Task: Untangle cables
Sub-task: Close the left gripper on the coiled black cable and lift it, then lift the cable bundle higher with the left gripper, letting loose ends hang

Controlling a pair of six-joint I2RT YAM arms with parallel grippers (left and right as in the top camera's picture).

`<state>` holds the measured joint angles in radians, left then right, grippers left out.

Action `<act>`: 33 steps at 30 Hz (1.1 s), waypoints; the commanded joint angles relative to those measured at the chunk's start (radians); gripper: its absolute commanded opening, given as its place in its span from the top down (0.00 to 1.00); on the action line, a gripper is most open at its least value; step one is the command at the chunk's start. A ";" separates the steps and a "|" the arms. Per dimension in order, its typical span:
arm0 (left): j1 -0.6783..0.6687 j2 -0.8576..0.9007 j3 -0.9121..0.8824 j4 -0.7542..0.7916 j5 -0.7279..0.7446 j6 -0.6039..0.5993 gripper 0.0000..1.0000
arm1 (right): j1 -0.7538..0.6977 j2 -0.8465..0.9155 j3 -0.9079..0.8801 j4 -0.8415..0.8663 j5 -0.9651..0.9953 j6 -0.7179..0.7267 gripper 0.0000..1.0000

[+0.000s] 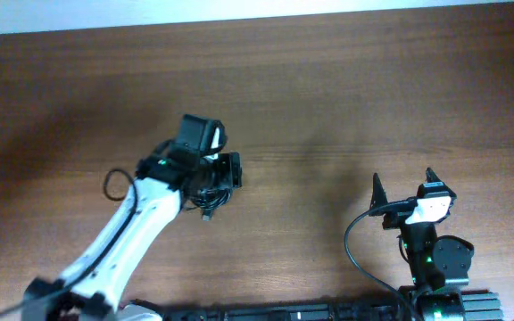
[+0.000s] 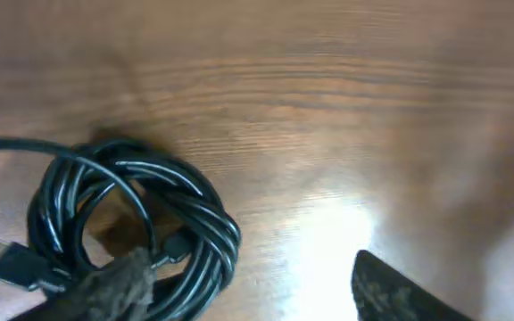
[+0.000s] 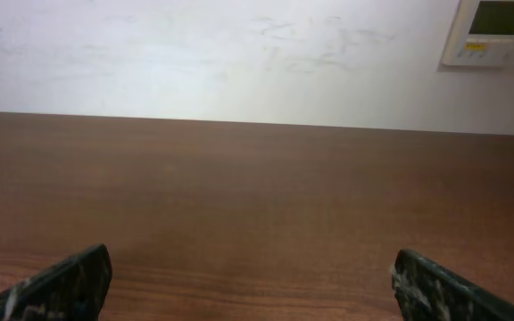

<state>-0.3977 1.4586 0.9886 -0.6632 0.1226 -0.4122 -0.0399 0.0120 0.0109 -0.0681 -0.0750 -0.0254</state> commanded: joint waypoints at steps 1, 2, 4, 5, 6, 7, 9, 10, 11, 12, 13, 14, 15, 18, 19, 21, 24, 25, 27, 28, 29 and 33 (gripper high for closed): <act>-0.021 0.139 0.009 0.027 -0.067 -0.241 0.34 | -0.006 -0.006 -0.005 -0.007 0.005 0.007 0.01; -0.021 0.178 0.009 0.028 -0.068 -0.307 0.41 | -0.006 -0.006 -0.005 -0.007 0.005 0.007 0.01; -0.021 0.218 0.009 0.046 -0.067 -0.367 0.44 | -0.006 -0.006 -0.005 -0.007 0.005 0.007 0.01; -0.021 0.233 0.009 0.062 -0.068 -0.377 0.49 | -0.006 -0.006 -0.005 -0.007 0.005 0.007 0.01; -0.021 0.241 0.009 0.076 -0.068 -0.377 0.54 | -0.006 -0.006 -0.005 -0.006 0.005 0.007 0.01; -0.021 0.246 0.009 0.089 -0.068 -0.377 0.56 | -0.006 -0.006 -0.005 -0.007 0.005 0.007 0.01; -0.021 0.248 0.009 0.113 -0.073 -0.377 0.75 | -0.006 -0.006 -0.005 -0.007 0.005 0.007 0.01; -0.021 0.248 0.009 0.113 -0.084 -0.376 0.84 | -0.006 -0.006 -0.005 -0.007 0.005 0.007 0.01; -0.018 0.246 0.011 0.113 -0.091 -0.376 0.95 | -0.006 -0.006 -0.005 -0.007 0.005 0.007 0.01; -0.014 0.244 0.015 0.113 -0.093 -0.376 1.00 | -0.006 -0.006 -0.005 -0.007 0.005 0.007 0.01; -0.003 0.233 0.031 0.108 -0.094 -0.375 1.00 | -0.006 -0.006 -0.005 -0.007 0.005 0.007 0.01; 0.009 0.217 0.051 0.106 -0.093 -0.351 1.00 | -0.006 -0.006 -0.005 -0.007 0.005 0.007 0.01; 0.019 0.201 0.074 0.106 -0.093 -0.290 0.99 | -0.006 -0.006 -0.005 -0.007 0.005 0.007 0.01; 0.027 0.137 0.181 0.091 -0.093 0.115 0.50 | -0.006 -0.006 -0.005 -0.007 0.005 0.007 0.01; 0.027 0.108 0.211 0.082 -0.093 0.294 0.19 | -0.006 -0.006 -0.005 -0.006 0.005 0.007 0.01; 0.027 0.077 0.216 0.079 -0.093 0.594 0.12 | -0.006 -0.006 -0.005 -0.007 0.005 0.007 0.01; 0.027 0.078 0.212 -0.004 -0.094 0.990 0.00 | -0.006 -0.006 -0.005 -0.007 0.005 0.007 0.01; 0.027 0.078 0.208 -0.017 -0.094 1.048 0.04 | -0.006 -0.006 -0.005 -0.007 0.005 0.007 0.01; 0.028 0.080 0.182 -0.034 -0.106 1.189 0.08 | -0.006 -0.006 -0.005 -0.007 0.005 0.007 0.01; 0.028 0.080 0.163 -0.034 -0.125 1.234 0.11 | -0.006 -0.006 -0.005 -0.007 0.005 0.007 0.01; 0.028 0.080 0.150 -0.035 -0.131 1.256 0.12 | -0.006 -0.006 -0.005 -0.007 0.005 0.007 0.01; 0.032 0.080 0.071 -0.022 -0.130 1.353 0.24 | -0.006 -0.006 -0.005 -0.007 0.005 0.007 0.01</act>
<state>-0.3725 1.5322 1.1072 -0.6933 0.0006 0.8333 -0.0399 0.0120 0.0109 -0.0681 -0.0750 -0.0257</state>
